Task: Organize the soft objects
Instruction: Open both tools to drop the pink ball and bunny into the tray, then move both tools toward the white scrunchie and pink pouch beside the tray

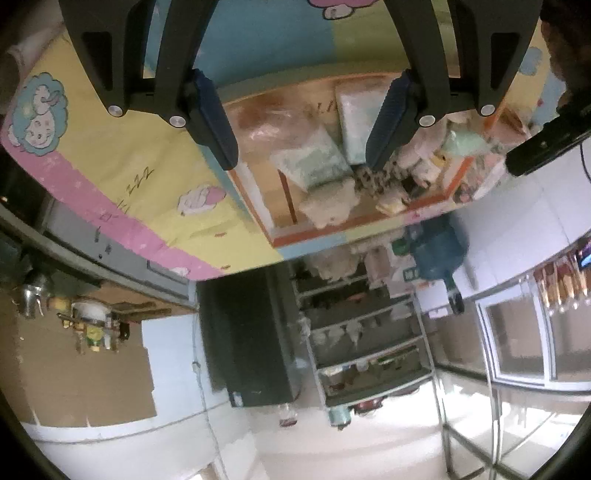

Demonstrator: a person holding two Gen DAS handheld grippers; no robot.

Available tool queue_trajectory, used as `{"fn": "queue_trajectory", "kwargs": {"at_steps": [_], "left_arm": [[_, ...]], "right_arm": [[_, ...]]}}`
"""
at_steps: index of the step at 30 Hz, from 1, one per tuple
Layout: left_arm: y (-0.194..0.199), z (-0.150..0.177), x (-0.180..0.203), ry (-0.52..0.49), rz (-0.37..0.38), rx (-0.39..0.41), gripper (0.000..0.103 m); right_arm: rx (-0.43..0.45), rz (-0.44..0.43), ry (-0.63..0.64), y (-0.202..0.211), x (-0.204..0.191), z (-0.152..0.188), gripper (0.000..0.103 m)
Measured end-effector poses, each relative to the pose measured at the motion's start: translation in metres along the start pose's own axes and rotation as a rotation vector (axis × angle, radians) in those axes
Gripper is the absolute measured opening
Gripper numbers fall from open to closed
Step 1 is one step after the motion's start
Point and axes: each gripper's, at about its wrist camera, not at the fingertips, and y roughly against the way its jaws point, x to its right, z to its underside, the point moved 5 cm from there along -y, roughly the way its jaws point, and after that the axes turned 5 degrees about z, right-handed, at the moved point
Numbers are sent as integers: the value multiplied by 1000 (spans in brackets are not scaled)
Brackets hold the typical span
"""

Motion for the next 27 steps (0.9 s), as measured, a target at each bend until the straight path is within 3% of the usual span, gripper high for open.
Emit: {"fn": "queue_trajectory", "kwargs": {"at_steps": [6, 14, 20, 27], "left_arm": [[36, -6, -32, 36, -43, 42, 82], [95, -5, -95, 29, -179, 73, 82], [139, 1, -158, 70, -274, 87, 82], [161, 18, -214, 103, -335, 56, 82]], "right_arm": [[32, -45, 23, 22, -29, -9, 73], [19, -175, 94, 42, -89, -10, 73], [-43, -406, 209, 50, -163, 3, 73], [-209, -657, 460, 40, -268, 43, 73]]}}
